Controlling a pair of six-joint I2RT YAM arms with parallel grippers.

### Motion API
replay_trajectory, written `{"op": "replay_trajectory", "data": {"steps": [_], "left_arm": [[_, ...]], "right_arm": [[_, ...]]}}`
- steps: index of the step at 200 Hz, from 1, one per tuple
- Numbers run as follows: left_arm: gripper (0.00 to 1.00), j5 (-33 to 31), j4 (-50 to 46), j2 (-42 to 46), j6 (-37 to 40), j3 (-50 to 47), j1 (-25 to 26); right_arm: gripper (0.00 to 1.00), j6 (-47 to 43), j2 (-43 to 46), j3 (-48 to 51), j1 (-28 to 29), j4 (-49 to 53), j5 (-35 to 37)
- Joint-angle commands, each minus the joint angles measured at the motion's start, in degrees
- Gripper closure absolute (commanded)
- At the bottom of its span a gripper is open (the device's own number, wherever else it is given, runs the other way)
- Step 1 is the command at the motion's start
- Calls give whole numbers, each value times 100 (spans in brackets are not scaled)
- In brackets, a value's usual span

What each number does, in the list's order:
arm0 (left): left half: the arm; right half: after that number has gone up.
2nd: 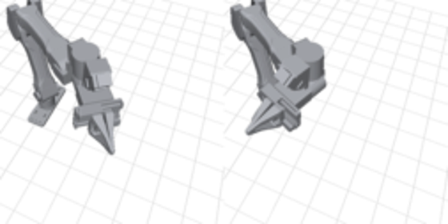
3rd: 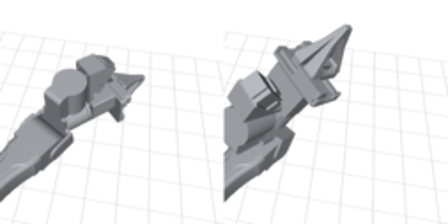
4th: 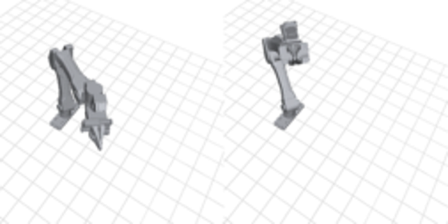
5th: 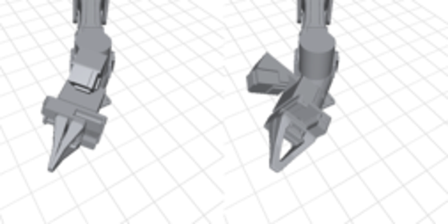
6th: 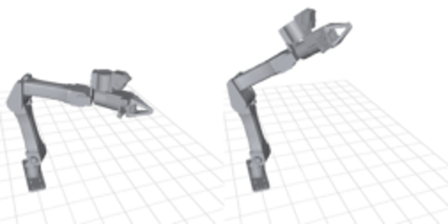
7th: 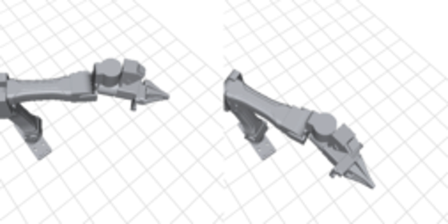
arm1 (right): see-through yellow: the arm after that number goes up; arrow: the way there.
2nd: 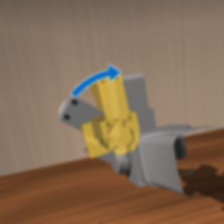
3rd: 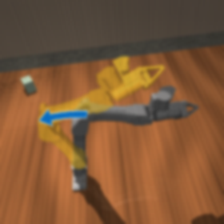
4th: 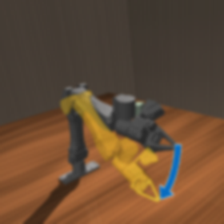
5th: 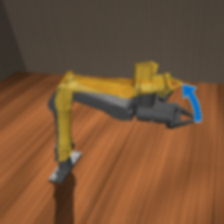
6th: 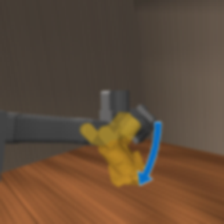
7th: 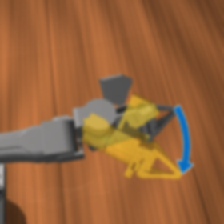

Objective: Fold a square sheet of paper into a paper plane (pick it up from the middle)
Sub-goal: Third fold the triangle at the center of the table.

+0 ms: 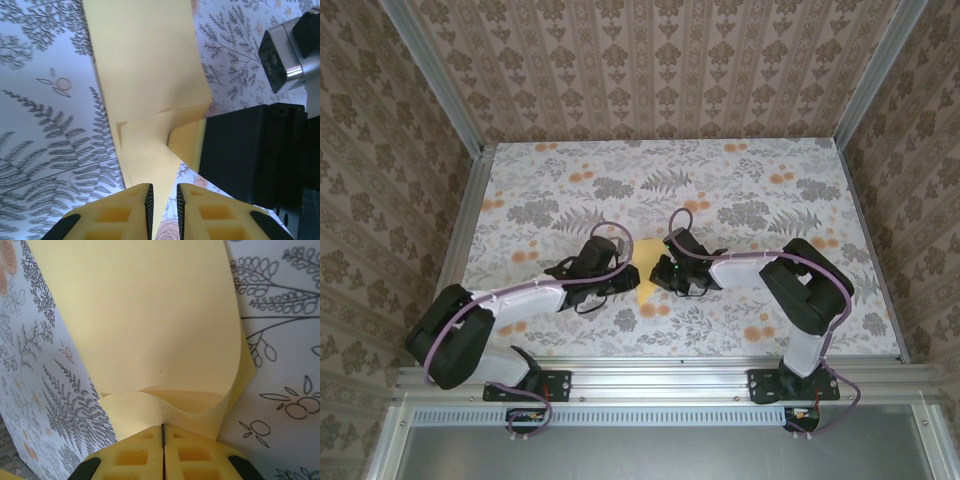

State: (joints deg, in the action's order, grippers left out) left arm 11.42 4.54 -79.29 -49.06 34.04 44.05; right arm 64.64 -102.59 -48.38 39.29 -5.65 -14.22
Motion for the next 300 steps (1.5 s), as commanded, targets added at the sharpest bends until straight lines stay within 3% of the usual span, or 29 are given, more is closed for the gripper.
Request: {"op": "replay_trajectory", "data": {"steps": [1, 67, 132, 172, 217, 300], "left_arm": [[81, 106, 543, -260, -252, 13, 86], [98, -135, 593, -1146, -425, 393, 120], [100, -270, -217, -1401, -469, 348, 147], [100, -285, -1001, -1616, -268, 503, 146], [100, -341, -1841, -1643, 109, 703, 138], [100, -569, -2466, -1810, 344, 1001, 123]], "right_arm": [[93, 305, -27, 189, 26, 374, 334], [98, 468, -73, 413, 26, -28, 204], [98, 47, 28, 517, -188, -1015, -470], [98, -708, -99, 280, -388, -447, -492], [98, -942, -505, 427, -1030, -744, -785], [97, -2006, -44, -558, -1444, 477, -604]]}}
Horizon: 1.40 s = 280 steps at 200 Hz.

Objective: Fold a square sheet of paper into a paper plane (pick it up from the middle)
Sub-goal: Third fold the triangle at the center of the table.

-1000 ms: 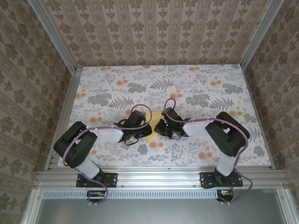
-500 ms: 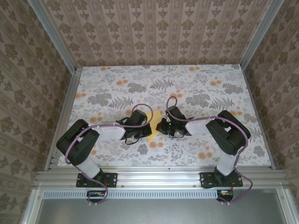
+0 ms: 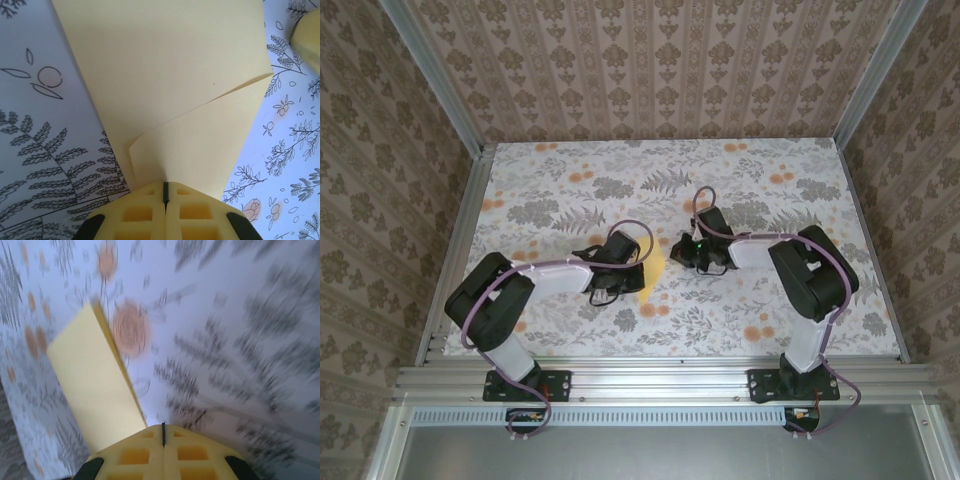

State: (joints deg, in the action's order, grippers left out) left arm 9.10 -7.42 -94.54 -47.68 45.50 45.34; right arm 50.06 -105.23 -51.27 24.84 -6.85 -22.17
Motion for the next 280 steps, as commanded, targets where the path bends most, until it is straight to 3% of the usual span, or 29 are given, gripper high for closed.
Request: {"op": "replay_trajectory", "data": {"steps": [1, 36, 80, 111, 156, 201, 230, 266, 280], "left_arm": [[100, -338, -1266, -284, 207, -145, -7], [100, -336, -1236, -361, 193, -36, 1], [100, -330, -1245, -408, 226, 18, 0], [100, -308, -1240, -390, 250, -14, -2], [100, -260, -1282, -390, 425, -37, -5], [100, -203, -1352, -320, 625, 15, -1], [100, -179, -1458, 18, 816, 241, 0], [80, -148, -1303, 905, 710, 235, -80], [77, -154, -1231, 1214, 601, 92, -171]], "right_arm": [[97, -569, 230, -269, 2, 606, 176], [96, -719, 609, -171, 335, 780, -154], [97, -523, 135, -210, 802, 671, -311], [97, -523, -169, -364, 802, 703, -351], [97, -691, -480, -760, 550, 1293, 238], [97, -772, -354, -1142, 188, 1668, 857], [93, -1126, 6, -1345, 295, 1746, 669], [88, -1420, -180, -1724, 654, 1934, 341], [88, -1380, -518, -2015, 727, 2086, 265]]}}
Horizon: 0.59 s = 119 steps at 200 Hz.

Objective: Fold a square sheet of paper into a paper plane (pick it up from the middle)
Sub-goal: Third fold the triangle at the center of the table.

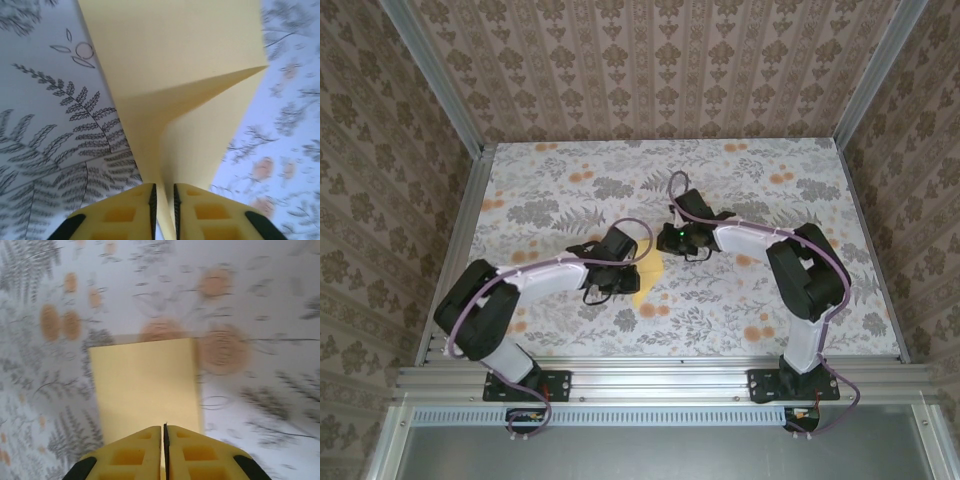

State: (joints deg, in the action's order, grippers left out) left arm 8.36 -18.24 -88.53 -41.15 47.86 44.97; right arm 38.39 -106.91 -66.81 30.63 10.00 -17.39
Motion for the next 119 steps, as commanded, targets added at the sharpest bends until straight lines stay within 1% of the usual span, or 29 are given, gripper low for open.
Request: {"op": "replay_trajectory", "data": {"steps": [1, 25, 52, 92, 104, 119], "left_arm": [[77, -84, -152, 637, -61, -162, -136], [70, -144, -139, 1158, -263, -487, -303], [56, -289, -257, 1640, -368, -715, -349], [42, -286, -169, 1964, -446, -896, -331], [39, -266, -34, 1988, -487, -968, -305], [35, -255, 83, 1966, -547, -1022, -247]], "right_arm": [[88, -202, -375, -481, 151, 404, -222], [87, -121, -856, -911, 228, 489, -399], [86, -76, -1124, -1220, 235, 828, -131], [84, 313, -1152, -1074, 79, 1335, 725], [84, 511, -1039, -894, -8, 1415, 1042], [81, 790, -810, -636, -118, 1476, 1447]]}}
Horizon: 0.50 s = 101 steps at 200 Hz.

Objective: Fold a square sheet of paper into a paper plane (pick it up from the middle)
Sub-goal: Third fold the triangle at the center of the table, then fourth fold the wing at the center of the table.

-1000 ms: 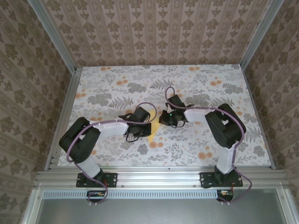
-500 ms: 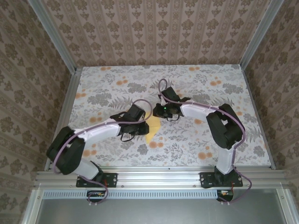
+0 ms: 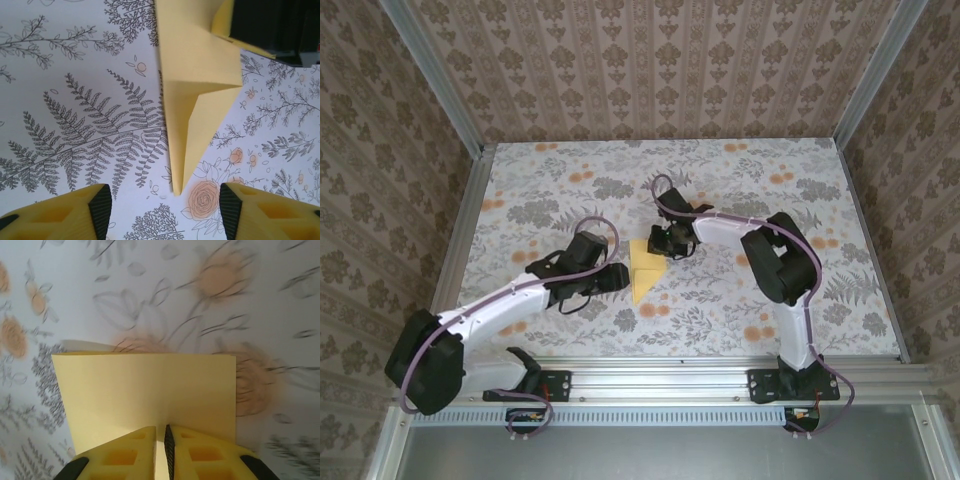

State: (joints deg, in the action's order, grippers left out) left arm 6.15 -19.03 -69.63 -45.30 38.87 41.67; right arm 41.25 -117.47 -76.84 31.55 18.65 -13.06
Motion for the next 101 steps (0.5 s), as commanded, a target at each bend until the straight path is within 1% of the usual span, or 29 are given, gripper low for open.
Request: {"op": "replay_trajectory", "data": {"steps": [1, 15, 28, 41, 73, 86, 101], "left_arm": [[35, -30, 171, 74, -134, -124, 85], [34, -12, 297, 14, -139, -127, 153], [32, -13, 409, -73, -138, -110, 229], [32, 18, 534, -205, -118, -58, 290], [32, 23, 841, -685, 59, 198, 393], [33, -15, 937, -927, 177, 345, 411], [33, -30, 1085, -1198, 348, 495, 412]], "right_arm": [[81, 522, 262, 391, -219, 612, 1033], [80, 677, 488, 570, -276, 660, 1333], [76, 713, 728, 650, -284, 681, 1431], [70, 594, 994, 670, -289, 587, 1266], [48, 367, 1800, 857, -324, 469, 849], [43, 364, 2126, 1158, -372, 345, 665], [39, 421, 2486, 1605, -433, 85, 439]]}}
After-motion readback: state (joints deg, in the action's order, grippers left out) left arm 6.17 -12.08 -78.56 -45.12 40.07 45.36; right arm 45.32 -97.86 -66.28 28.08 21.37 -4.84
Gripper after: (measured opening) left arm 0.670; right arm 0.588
